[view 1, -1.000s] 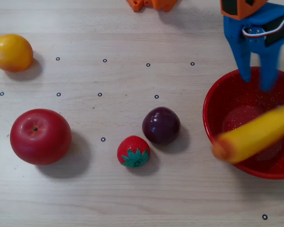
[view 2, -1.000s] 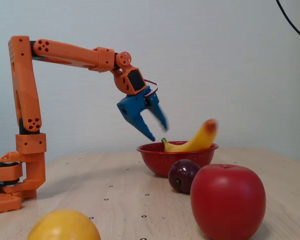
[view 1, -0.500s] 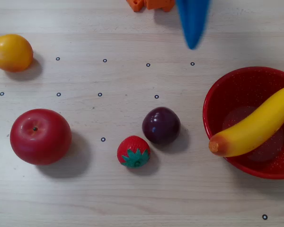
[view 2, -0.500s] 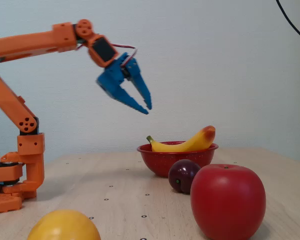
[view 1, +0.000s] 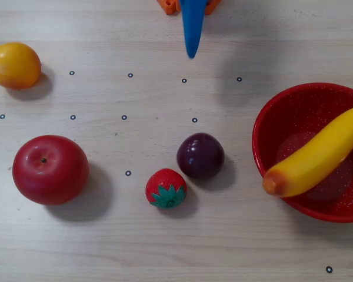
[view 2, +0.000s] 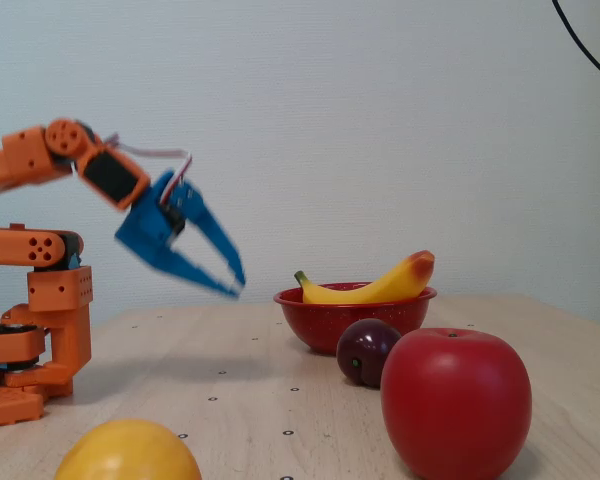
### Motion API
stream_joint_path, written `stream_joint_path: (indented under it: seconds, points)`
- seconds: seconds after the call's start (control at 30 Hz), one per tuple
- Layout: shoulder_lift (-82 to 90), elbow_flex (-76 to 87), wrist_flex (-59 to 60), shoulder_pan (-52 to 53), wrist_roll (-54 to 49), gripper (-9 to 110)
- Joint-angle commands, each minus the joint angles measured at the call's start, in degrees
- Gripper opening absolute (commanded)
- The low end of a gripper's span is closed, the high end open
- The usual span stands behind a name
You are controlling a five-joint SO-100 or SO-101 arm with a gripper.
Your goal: Put the banana in the red bowl.
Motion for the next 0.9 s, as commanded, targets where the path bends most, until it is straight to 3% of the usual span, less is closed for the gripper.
stream_joint_path:
  seconds: [0.0, 0.37, 0.87]
  points:
    - [3.1, 0.4, -4.0, -1.1, 1.0, 0]
    - [14.0, 19.3, -15.3, -2.5, -0.6, 0]
    - [14.1, 21.4, -9.0, -3.2, -10.7, 0]
